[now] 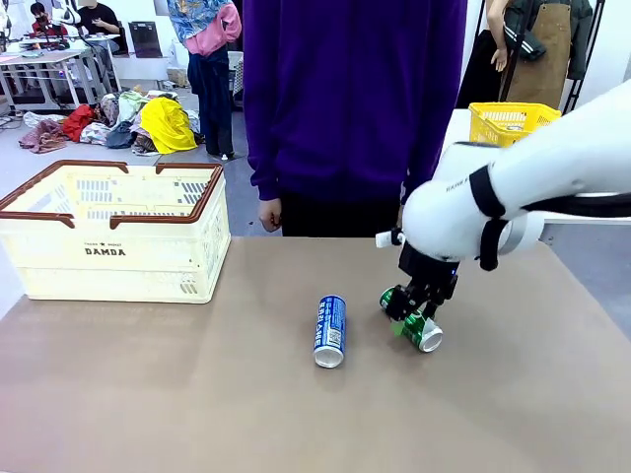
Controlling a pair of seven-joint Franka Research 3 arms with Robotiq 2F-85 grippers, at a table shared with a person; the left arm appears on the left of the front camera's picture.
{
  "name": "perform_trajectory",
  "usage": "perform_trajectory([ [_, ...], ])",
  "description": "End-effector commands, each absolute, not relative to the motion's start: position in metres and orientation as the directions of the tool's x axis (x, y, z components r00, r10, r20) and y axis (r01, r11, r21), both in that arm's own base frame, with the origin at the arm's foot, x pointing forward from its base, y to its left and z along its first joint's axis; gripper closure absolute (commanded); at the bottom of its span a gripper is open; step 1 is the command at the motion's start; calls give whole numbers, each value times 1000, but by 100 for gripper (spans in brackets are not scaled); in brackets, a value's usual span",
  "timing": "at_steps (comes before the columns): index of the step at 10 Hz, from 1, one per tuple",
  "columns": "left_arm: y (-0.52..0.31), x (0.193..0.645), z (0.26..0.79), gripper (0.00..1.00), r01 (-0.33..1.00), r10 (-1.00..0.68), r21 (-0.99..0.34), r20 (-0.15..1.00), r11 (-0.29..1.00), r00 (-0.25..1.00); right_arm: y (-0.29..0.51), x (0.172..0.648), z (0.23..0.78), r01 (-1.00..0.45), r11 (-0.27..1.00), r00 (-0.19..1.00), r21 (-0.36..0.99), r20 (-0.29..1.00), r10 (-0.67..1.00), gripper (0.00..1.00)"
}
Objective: Place the drinks into the Shopping basket.
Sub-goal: Pick up one drink and place it into the Shopping basket.
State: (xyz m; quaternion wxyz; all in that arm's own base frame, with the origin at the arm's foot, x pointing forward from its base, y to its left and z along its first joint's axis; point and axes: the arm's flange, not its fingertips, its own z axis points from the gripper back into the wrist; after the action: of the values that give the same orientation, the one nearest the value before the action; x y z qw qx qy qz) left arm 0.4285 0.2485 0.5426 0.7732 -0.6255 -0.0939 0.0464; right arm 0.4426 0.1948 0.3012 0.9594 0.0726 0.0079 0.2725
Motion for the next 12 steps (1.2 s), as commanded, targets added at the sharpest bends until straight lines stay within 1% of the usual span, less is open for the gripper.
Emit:
perform_trajectory([
  [1, 245, 425, 544, 0, 37, 193, -975, 80, 217, 978, 201, 447, 279, -529, 842, 848, 101, 44, 528, 0],
  [4, 245, 425, 544, 0, 37, 193, -975, 80, 217, 978, 204, 447, 272, -535, 843, 844, 52, 73, 531, 0],
  [5, 245, 425, 544, 0, 37, 193, -975, 80, 217, 978, 206, 447, 271, -537, 842, 843, 50, 65, 534, 0],
  [6, 245, 425, 544, 0, 37, 193, -975, 80, 217, 978, 206, 447, 270, -537, 841, 844, 65, 54, 534, 60],
  [7, 245, 425, 544, 0, 37, 193, -975, 80, 217, 978, 206, 447, 270, -535, 842, 845, 71, 48, 533, 100],
  [12, 245, 425, 544, 0, 37, 193, -975, 80, 217, 978, 206, 450, 268, -546, 834, 838, 87, 24, 546, 100],
])
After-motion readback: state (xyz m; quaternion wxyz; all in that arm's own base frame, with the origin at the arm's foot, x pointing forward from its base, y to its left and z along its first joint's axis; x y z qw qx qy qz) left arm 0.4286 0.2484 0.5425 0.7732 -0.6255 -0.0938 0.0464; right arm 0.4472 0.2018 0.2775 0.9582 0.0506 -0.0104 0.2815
